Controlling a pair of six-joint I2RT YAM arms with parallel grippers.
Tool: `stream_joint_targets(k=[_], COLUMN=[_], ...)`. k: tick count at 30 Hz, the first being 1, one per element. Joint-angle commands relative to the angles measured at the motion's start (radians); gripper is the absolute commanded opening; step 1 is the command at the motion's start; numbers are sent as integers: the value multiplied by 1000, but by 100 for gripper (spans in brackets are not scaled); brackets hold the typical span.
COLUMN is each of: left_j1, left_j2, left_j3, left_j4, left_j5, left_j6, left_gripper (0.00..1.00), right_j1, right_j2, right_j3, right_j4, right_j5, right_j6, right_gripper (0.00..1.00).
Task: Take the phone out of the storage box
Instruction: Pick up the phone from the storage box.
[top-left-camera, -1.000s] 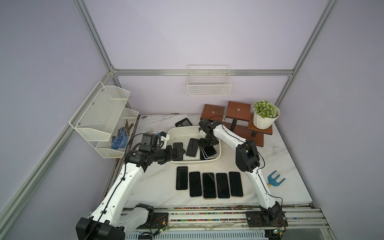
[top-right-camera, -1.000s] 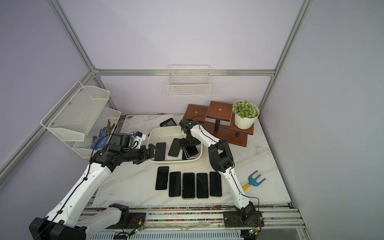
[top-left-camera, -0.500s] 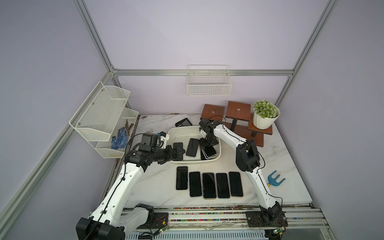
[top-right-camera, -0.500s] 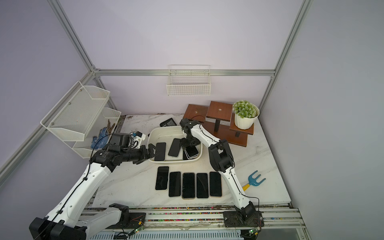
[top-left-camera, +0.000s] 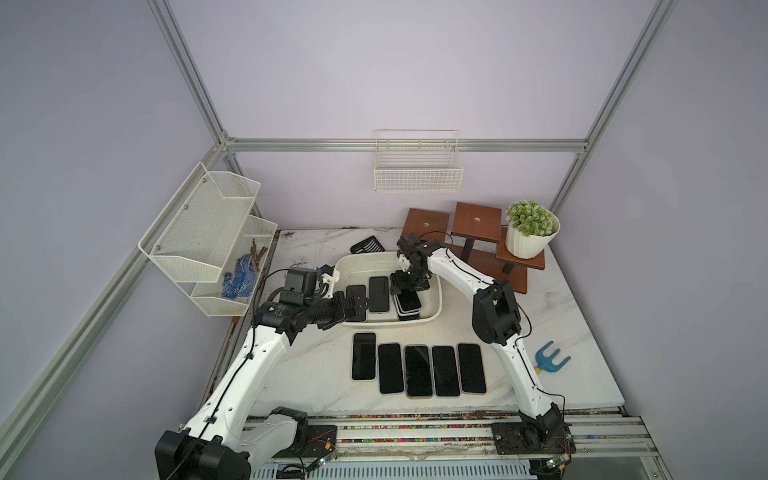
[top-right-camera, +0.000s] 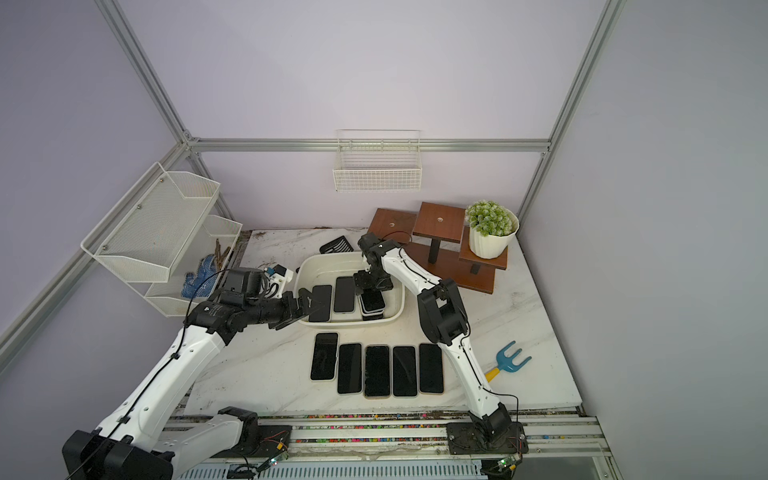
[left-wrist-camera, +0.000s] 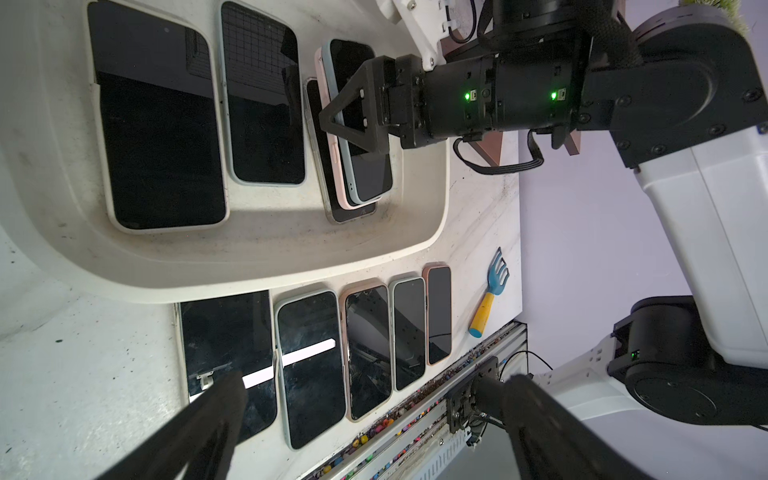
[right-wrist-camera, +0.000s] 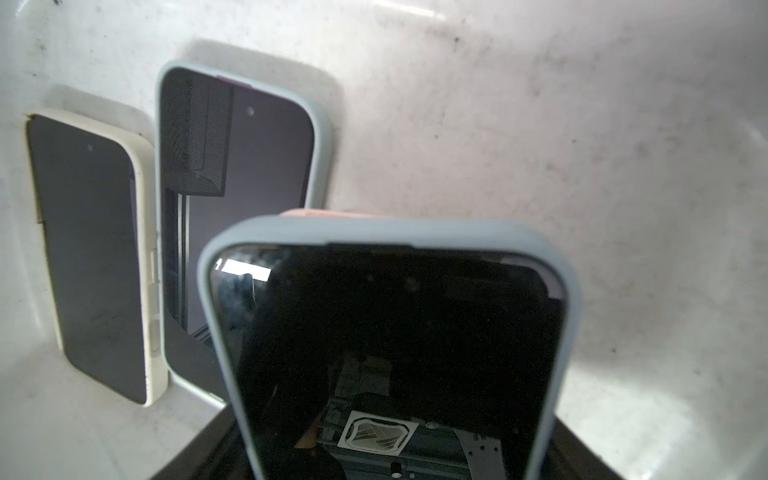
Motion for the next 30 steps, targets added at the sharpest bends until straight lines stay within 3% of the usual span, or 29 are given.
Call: stream_joint_targets(k=[1,3,14,19,30], left_j1=[10,10,14,13,13], left_j2=[-17,-24,-4,-9,-13], left_j3=[-9,-20,-11,-19,-34], left_j4=[26,24,34,33,39], left_j5=[13,13,20,20,24], left_j6=[2,3,6,7,3], left_gripper=[100,100,100,100,100], right_j1=[16,19,24,26,28], right_j2=[-23,-27,-40,-52,-99], right_j3=[-12,-25,-49,-64,-74], right_j4=[20,17,-16,-16,-23], right_j5=[1,13,45,49,121], right_j6=[24,14,-20,-20,-23], right_gripper=[62,71,94,91,72])
